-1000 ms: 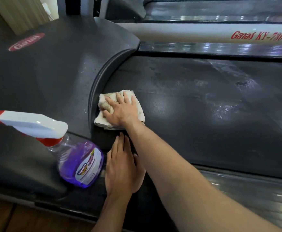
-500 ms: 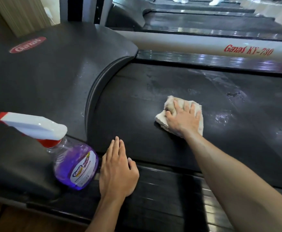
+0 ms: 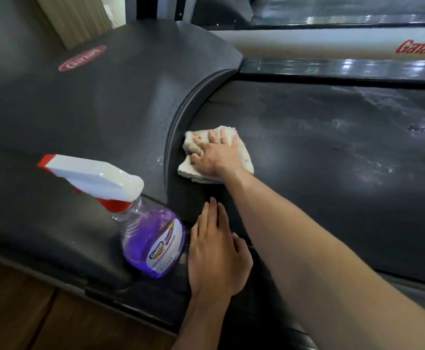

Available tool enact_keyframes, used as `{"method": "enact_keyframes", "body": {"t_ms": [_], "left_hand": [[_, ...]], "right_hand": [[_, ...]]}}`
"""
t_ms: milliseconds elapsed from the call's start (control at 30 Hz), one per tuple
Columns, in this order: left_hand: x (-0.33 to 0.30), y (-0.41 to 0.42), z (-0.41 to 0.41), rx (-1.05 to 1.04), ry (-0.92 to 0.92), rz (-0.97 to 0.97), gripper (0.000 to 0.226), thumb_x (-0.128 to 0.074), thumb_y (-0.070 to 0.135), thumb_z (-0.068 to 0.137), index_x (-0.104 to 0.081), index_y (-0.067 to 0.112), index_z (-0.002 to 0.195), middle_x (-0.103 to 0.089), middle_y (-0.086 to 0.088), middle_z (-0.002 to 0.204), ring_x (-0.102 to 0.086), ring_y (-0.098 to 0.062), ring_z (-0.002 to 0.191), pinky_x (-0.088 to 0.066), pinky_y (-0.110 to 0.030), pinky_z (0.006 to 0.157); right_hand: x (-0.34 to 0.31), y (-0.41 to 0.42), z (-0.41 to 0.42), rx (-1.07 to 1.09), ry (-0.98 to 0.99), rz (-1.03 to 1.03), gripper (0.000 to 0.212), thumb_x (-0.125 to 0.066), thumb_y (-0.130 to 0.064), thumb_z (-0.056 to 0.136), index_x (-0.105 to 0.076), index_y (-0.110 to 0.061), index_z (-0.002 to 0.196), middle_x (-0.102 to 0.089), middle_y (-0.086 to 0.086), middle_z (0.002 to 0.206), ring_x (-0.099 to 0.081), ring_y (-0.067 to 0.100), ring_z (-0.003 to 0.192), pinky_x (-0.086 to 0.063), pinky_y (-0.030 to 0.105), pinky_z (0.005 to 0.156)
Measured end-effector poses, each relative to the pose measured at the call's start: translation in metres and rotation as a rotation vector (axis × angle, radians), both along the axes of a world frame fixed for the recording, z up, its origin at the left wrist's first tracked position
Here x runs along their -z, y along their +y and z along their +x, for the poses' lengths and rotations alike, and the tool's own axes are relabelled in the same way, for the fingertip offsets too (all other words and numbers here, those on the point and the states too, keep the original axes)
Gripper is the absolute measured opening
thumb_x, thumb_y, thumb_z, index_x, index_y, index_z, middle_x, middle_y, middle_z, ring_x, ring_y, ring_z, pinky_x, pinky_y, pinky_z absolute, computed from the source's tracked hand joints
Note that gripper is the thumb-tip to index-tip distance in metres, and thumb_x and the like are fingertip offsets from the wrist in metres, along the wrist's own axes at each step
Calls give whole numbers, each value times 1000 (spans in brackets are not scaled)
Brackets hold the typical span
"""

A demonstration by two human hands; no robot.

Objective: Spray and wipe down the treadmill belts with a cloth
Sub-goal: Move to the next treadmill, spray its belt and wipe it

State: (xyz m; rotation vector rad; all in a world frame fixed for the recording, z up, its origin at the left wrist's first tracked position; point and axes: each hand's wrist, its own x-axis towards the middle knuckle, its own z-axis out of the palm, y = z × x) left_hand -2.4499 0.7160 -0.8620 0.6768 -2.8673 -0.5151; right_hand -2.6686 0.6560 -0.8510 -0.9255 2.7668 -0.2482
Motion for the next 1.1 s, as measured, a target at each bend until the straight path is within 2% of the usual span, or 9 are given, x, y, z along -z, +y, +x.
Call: {"method": "enact_keyframes", "body": {"t_ms": [67,100,200,267,367,467,700,933,1100], "left_hand": [[-2,-1,2,7,5,-11,85,-81,32,69,-51,6,144,-53,-10,150,-56,-25,133,-49,-38,103],[-2,-1,3,3,17,-16,88,-83,31,68,-49,6,146,-51,-9,152,-54,-24,135,-47,-37,105],[-1,1,1,22,3,26,73,-52,28,92,-29,12,159,-21,-2,168,-23,-18,153,-22,-33,121],[0,-1,0,26,4,-3,72,-37,30,90,-29,12,159,-21,-2,168,-17,-16,155,-19,-33,123],[2,-3,0,17,-2,18,69,-38,32,92,-28,14,158,-26,-1,166,-20,-14,153,-21,-34,125],[3,-3,0,22,1,29,69,-44,29,97,-22,16,161,-21,1,168,-14,-12,155,-17,-33,126],[11,-5,-3,16,13,8,75,-31,34,89,-22,16,161,-11,5,170,-6,-7,156,-7,-25,121],[10,-5,-3,12,-11,8,76,-29,36,88,-26,16,161,-15,4,170,-9,-8,155,-17,-31,123],[9,-5,-3,12,-53,-3,69,-36,33,95,-27,14,160,-16,2,170,-12,-11,155,-21,-35,124]], "right_hand": [[6,-15,3,-95,-3,32,65,-30,-57,102,-15,-44,163,-1,-1,174,8,31,159,7,63,123],[7,-15,4,-117,-7,41,64,-29,-58,102,-15,-45,163,0,-2,174,9,30,159,8,63,123],[7,-2,8,-180,-8,3,60,-31,-55,102,-22,-47,161,-4,-3,174,7,27,160,9,61,124],[9,9,17,-270,20,-24,56,-37,-53,102,-30,-50,157,-9,-4,174,2,24,160,7,57,123],[11,22,24,-381,48,-48,53,-43,-54,102,-36,-53,154,-13,-6,173,-5,21,160,0,54,126],[13,24,18,-400,60,-36,53,-39,-54,103,-31,-55,155,-11,-7,173,-2,20,160,-1,55,126],[13,36,-23,-83,34,-35,62,-25,-54,101,-15,-47,162,0,1,174,8,22,160,7,56,125],[14,142,-39,251,23,8,64,-23,-52,101,-10,-42,163,1,6,174,7,28,160,7,56,125],[8,203,-5,353,30,-2,60,-27,-53,100,-21,-42,159,-12,6,171,2,31,158,6,54,125]]}}
